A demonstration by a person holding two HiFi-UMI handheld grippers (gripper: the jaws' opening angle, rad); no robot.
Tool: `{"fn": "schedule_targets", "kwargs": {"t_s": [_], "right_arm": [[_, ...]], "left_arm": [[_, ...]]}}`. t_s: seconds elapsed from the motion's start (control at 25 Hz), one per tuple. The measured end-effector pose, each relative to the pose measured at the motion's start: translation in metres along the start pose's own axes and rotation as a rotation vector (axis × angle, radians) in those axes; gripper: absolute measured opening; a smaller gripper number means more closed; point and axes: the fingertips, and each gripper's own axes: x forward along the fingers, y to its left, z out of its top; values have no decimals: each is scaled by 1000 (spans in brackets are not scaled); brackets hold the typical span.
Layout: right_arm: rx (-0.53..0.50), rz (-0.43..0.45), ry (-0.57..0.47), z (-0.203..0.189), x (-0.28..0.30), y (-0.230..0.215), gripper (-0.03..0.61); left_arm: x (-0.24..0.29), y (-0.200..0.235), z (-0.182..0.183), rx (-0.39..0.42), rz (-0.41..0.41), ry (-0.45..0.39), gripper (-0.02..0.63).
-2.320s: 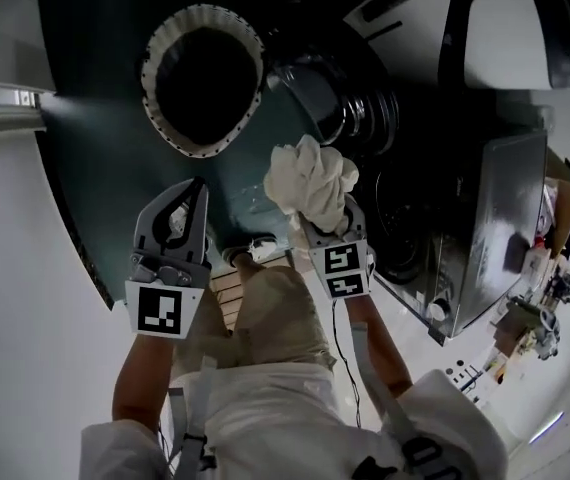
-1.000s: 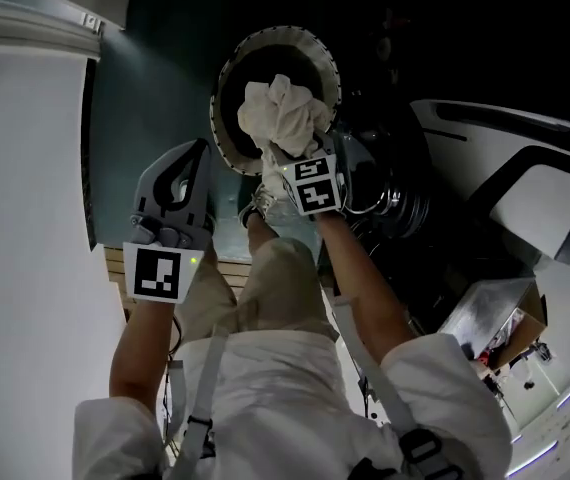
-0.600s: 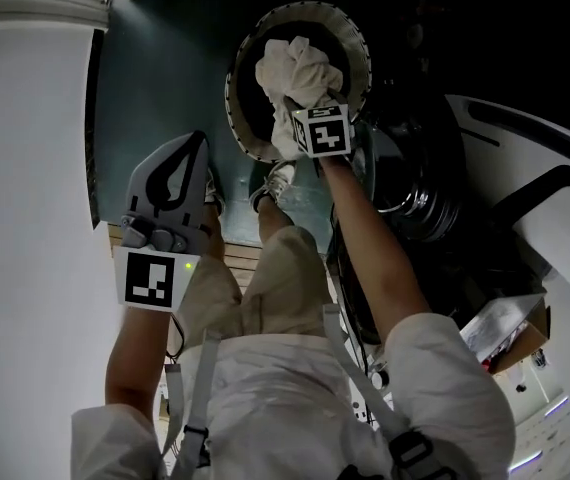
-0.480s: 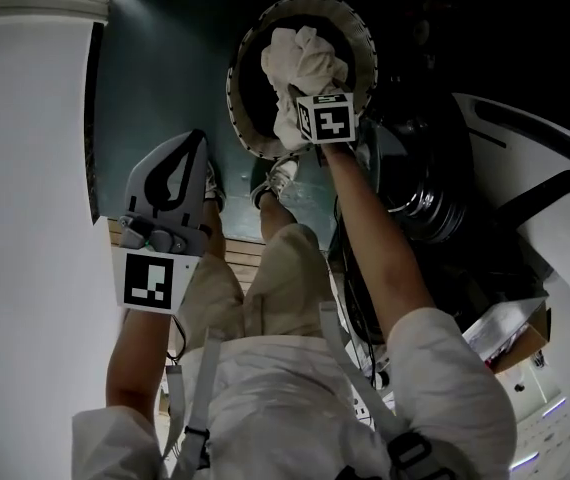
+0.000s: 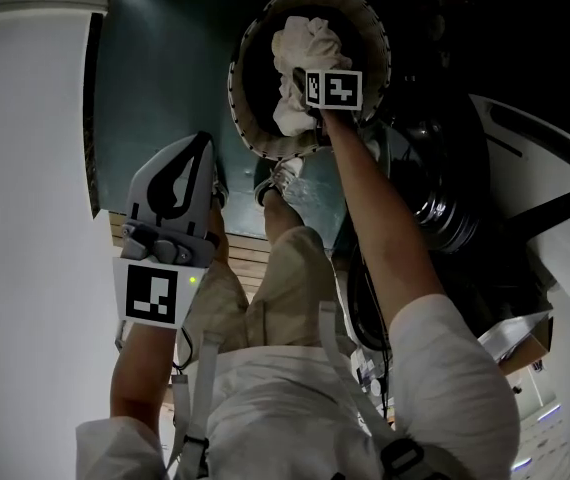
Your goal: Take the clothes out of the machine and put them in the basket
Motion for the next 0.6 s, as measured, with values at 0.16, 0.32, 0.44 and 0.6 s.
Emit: {"fn": "schedule_targets", "kwargs": {"t_s": [0.16,0.32,0.44,0.6], "right_arm": [[-11,-20,48,-11,16,-8,377],[-47,-29,47,-8,12,-4,397],[-54,-31,47,-7,4,-1,399],[-44,-35,36,-5,-8,-2,397]], "left_arm": [[-3,2,-8,-3,12,21,12],[-7,3,-7,-6,21,25,12],[-9,-1,0,-5,17,18,12],[-11,-5,8,-7,10,3,12]]}}
